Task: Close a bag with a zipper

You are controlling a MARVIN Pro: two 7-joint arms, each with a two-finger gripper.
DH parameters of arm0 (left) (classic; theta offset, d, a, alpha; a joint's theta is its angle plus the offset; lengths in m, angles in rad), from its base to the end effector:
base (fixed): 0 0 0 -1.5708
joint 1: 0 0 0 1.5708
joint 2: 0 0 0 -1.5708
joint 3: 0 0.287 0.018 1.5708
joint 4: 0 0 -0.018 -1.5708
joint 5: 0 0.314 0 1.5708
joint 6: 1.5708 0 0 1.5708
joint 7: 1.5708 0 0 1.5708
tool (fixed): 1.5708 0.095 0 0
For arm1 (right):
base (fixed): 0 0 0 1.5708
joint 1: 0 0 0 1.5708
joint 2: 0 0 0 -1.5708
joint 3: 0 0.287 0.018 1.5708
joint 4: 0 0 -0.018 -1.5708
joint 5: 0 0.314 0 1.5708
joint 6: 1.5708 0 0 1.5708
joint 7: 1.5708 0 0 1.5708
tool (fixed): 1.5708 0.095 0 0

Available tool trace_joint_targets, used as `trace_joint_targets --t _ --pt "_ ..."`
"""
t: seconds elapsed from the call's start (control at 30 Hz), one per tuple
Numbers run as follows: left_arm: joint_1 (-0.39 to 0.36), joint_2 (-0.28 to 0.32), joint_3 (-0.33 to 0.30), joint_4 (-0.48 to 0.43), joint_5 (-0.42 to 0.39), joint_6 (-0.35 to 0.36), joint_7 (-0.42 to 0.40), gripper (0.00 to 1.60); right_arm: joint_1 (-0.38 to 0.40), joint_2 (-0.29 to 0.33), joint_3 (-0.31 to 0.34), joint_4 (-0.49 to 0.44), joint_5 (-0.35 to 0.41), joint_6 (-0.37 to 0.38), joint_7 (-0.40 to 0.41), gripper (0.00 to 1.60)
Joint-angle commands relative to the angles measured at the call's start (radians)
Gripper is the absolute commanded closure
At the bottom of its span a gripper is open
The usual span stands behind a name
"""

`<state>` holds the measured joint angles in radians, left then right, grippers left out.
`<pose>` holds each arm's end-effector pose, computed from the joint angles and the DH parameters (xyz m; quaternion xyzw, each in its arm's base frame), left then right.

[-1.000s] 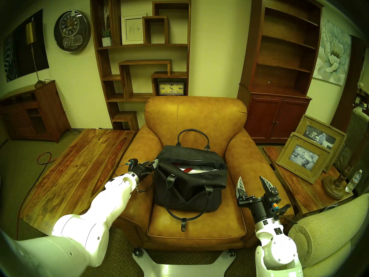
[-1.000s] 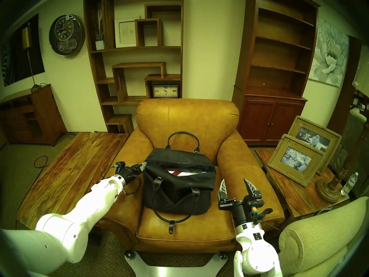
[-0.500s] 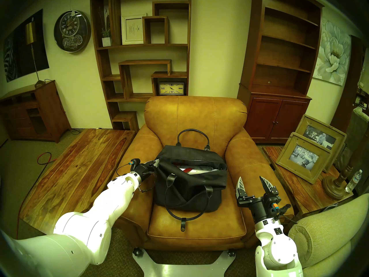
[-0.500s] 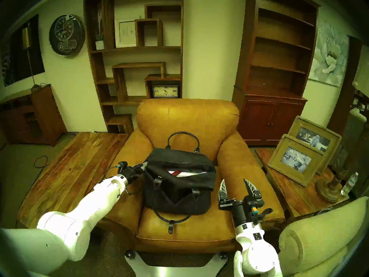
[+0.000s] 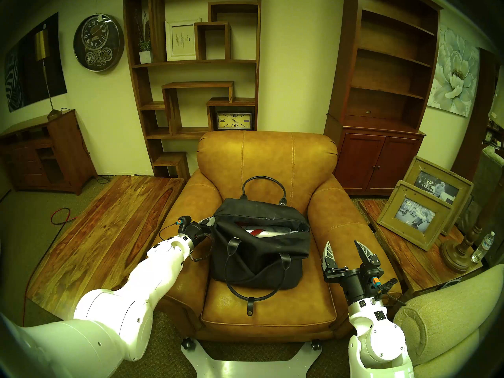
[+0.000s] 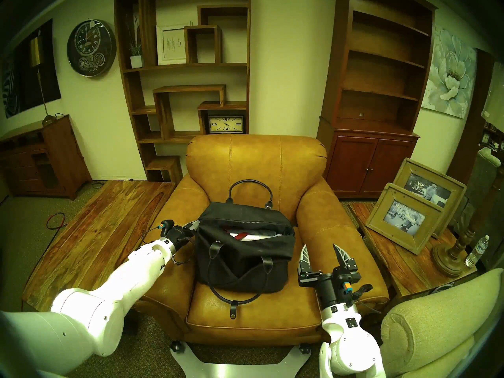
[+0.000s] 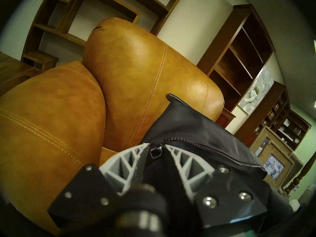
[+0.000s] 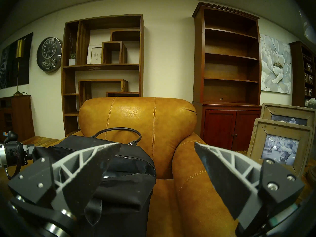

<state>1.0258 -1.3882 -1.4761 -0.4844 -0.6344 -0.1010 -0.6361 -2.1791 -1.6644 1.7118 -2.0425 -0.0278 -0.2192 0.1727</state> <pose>0.5059 0.0526 -0.4217 0.7556 0.0535 0.5779 0.3036 0.2498 -0.0268 -0.3008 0.6818 0.0188 0.7312 0.0125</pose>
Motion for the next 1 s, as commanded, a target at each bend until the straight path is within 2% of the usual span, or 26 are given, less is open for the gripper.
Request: trace_joint_targets --t 0.0,0.1,0.23,0.4,0.43,0.5,0.53,0.6,0.63,0.97 --pt "0.034 0.013 -0.012 -0.062 -0.010 0.016 0.006 0.91 0.002 -0.002 0.000 -0.023 0.001 -0.002 -0.001 0.00" --pt "0.047 0.016 -0.015 -0.078 -0.010 0.024 0.011 0.94 0.002 -0.002 0.000 -0.023 0.001 -0.002 -0.001 0.00" --pt "0.058 0.019 -0.018 -0.082 -0.008 0.024 0.015 0.87 0.002 -0.002 0.000 -0.024 0.001 -0.002 -0.001 0.00" --pt "0.069 0.020 -0.025 -0.095 -0.010 0.024 0.032 0.87 0.002 -0.002 0.000 -0.023 0.001 -0.002 -0.001 0.00" --pt "0.068 0.020 -0.025 -0.093 -0.010 0.024 0.032 0.75 0.002 -0.001 0.000 -0.023 0.001 -0.002 -0.001 0.00" --pt "0.065 0.019 -0.027 -0.090 -0.014 0.027 0.024 0.75 0.002 -0.001 0.000 -0.023 0.001 -0.002 -0.001 0.00" --pt "0.065 0.019 -0.027 -0.091 -0.013 0.028 0.026 0.23 0.002 -0.001 0.000 -0.023 0.001 -0.002 -0.001 0.00" --pt "0.062 0.015 -0.024 -0.092 -0.010 0.029 0.027 0.23 0.002 -0.001 0.000 -0.023 0.001 -0.002 -0.001 0.00" --pt "0.062 0.013 -0.023 -0.092 -0.010 0.029 0.029 0.13 0.002 -0.001 0.000 -0.023 0.001 -0.002 -0.001 0.00" --pt "0.027 -0.003 -0.023 -0.059 -0.013 0.027 0.030 0.11 0.002 -0.001 0.000 -0.022 0.001 -0.003 -0.001 0.00"
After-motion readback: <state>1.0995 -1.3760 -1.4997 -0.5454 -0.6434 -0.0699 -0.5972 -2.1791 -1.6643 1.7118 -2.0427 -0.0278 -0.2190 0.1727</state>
